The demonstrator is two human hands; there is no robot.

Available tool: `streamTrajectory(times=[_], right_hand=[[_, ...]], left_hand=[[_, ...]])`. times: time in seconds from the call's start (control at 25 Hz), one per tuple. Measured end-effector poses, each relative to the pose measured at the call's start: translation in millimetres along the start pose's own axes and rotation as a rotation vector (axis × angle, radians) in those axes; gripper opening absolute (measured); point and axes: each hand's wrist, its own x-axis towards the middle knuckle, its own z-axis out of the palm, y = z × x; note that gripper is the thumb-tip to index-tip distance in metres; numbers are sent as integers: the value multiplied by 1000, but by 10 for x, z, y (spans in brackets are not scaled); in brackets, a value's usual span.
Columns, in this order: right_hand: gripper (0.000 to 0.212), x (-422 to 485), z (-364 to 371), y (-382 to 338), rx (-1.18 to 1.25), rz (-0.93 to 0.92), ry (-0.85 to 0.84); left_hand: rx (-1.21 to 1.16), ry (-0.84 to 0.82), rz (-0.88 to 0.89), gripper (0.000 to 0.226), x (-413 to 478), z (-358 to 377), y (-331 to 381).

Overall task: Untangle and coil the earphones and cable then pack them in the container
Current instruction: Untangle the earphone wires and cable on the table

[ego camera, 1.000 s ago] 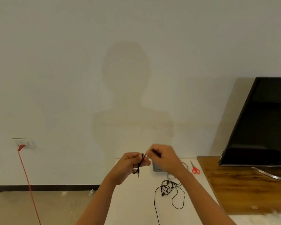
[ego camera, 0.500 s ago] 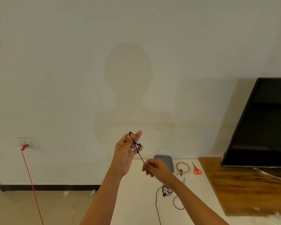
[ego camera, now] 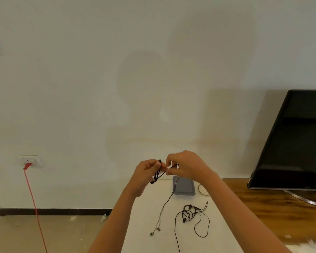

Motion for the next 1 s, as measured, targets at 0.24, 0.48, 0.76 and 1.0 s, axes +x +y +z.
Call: streamTrajectory(times=[0.24,0.48,0.76,1.0], right_hand=[[17,125,-193,36,-21,-124,-100],[6,61,52,175,665,2,83],[29,-412,979,-91,1200,240,144],[25,-632,869,-282,610,249,230]], left_hand=[[39,-200,-37,28,-101,27,0],[-367,-250,-123,22,-181,36,69],[-856,-124,162,16,-121,-49,181],[-395,59,50,25,-41,-49,30]])
